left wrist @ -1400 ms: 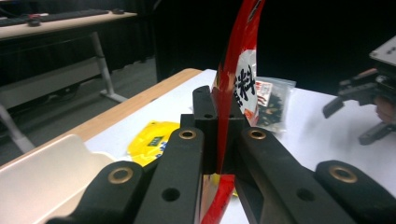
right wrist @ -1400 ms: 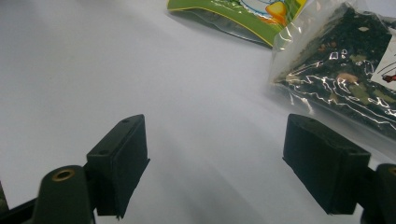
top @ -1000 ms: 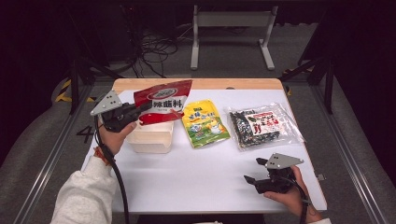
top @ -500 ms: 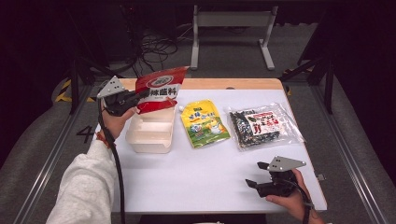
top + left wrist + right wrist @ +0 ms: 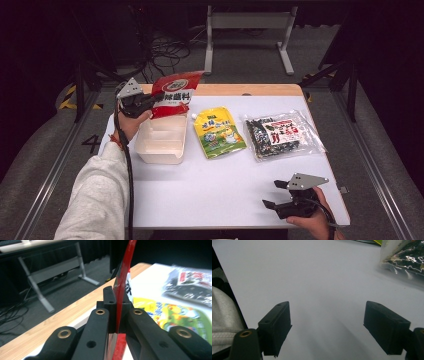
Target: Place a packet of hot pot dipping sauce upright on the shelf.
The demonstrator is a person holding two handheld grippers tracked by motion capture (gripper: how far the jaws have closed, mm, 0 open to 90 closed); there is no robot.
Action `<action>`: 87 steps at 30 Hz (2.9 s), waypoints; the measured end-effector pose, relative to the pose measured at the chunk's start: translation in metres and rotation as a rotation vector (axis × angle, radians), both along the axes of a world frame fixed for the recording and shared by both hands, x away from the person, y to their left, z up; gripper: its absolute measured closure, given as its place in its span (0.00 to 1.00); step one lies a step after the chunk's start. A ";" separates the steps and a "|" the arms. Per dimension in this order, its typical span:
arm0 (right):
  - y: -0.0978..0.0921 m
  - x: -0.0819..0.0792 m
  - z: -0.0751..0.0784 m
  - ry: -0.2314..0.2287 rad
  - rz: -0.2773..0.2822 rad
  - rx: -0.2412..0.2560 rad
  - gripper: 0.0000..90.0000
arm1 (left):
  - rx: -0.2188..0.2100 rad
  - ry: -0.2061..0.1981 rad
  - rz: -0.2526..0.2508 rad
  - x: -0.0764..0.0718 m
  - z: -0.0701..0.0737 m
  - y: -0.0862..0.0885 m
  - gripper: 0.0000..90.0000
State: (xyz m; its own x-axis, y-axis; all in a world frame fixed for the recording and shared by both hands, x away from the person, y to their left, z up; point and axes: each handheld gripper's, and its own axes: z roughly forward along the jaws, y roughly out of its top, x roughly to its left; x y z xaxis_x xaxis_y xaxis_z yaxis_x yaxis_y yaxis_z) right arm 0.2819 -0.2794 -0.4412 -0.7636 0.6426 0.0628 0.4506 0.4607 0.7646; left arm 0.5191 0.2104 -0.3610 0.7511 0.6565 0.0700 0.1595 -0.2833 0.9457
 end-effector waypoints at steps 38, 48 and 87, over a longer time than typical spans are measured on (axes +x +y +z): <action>-0.001 0.002 -0.001 -0.005 -0.039 -0.006 0.24 | 0.060 0.146 0.063 0.011 -0.046 0.025 0.99; 0.000 0.006 0.000 -0.014 -0.050 -0.012 0.24 | 0.093 0.151 0.078 0.011 -0.045 0.022 0.99; 0.013 0.067 0.013 -0.121 -0.200 0.020 0.46 | 0.066 0.054 -0.086 -0.137 -0.035 0.022 0.75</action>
